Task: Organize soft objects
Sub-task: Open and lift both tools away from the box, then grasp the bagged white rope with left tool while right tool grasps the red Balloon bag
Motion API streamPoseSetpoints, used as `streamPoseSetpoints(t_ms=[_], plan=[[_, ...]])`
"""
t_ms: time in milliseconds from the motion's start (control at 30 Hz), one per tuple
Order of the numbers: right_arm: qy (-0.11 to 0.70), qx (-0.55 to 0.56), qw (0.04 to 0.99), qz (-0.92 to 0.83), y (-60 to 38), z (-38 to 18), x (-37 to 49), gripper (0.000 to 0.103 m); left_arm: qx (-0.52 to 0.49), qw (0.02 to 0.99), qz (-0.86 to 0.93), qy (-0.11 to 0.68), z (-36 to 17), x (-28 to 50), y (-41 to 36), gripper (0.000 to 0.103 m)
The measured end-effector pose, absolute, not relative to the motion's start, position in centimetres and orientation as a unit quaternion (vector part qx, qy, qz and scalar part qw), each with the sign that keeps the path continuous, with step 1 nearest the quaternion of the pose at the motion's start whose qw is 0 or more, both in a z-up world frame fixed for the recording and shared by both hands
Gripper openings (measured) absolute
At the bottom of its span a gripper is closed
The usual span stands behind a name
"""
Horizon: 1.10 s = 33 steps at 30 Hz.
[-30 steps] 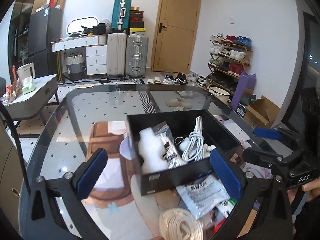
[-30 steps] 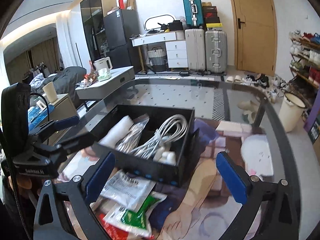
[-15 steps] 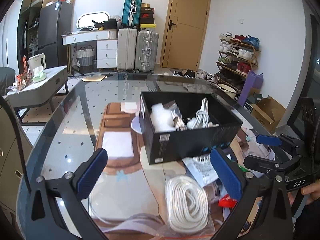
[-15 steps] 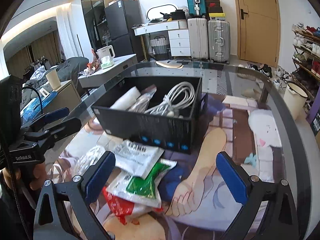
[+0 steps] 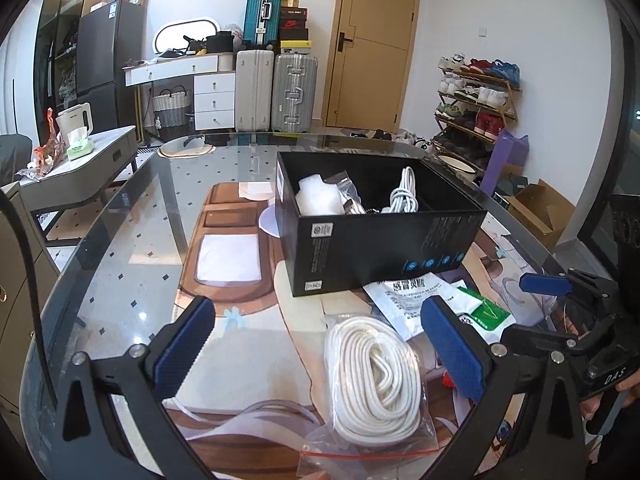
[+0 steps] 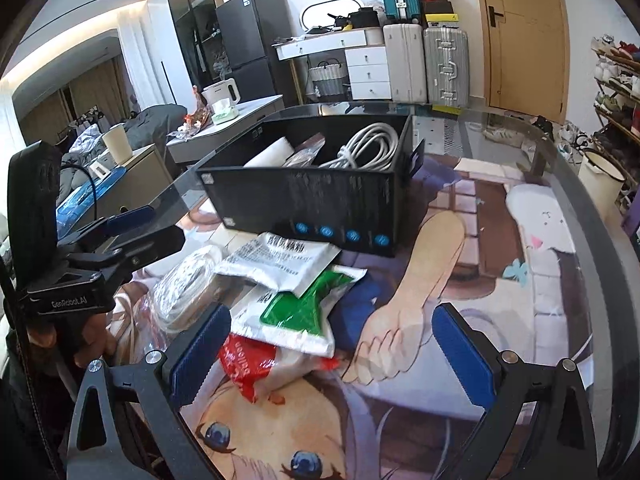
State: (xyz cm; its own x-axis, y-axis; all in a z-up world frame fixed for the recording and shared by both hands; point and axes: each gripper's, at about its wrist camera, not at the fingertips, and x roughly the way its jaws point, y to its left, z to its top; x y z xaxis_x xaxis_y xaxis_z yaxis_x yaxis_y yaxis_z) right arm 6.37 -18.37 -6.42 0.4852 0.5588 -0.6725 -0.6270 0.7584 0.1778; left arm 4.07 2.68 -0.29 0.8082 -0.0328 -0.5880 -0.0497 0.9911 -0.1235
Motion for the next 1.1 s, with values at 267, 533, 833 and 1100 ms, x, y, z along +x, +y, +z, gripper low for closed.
streamPoseSetpoints(t_ms=[267, 533, 833, 1100], plan=[[0.371, -0.061, 0.854, 0.359, -18.0, -7.2, 5.0, 0.102, -0.058, 0.949, 0.002, 0.308, -0.4, 3.5, 2.2, 0.103], [0.39, -0.082, 0.84, 0.368, -16.6, -8.5, 4.7, 0.102, -0.063, 0.947, -0.01, 0.314, -0.5, 3.6, 2.2, 0.103], [0.396, -0.118, 0.841, 0.348, -15.2, -8.9, 4.5, 0.102, -0.059, 0.946, -0.017, 0.319, -0.7, 3.8, 2.1, 0.103], [0.409, -0.147, 0.837, 0.332, -14.1, -9.1, 4.9, 0.102, -0.062, 0.945, -0.021, 0.319, -0.8, 3.7, 2.0, 0.103]])
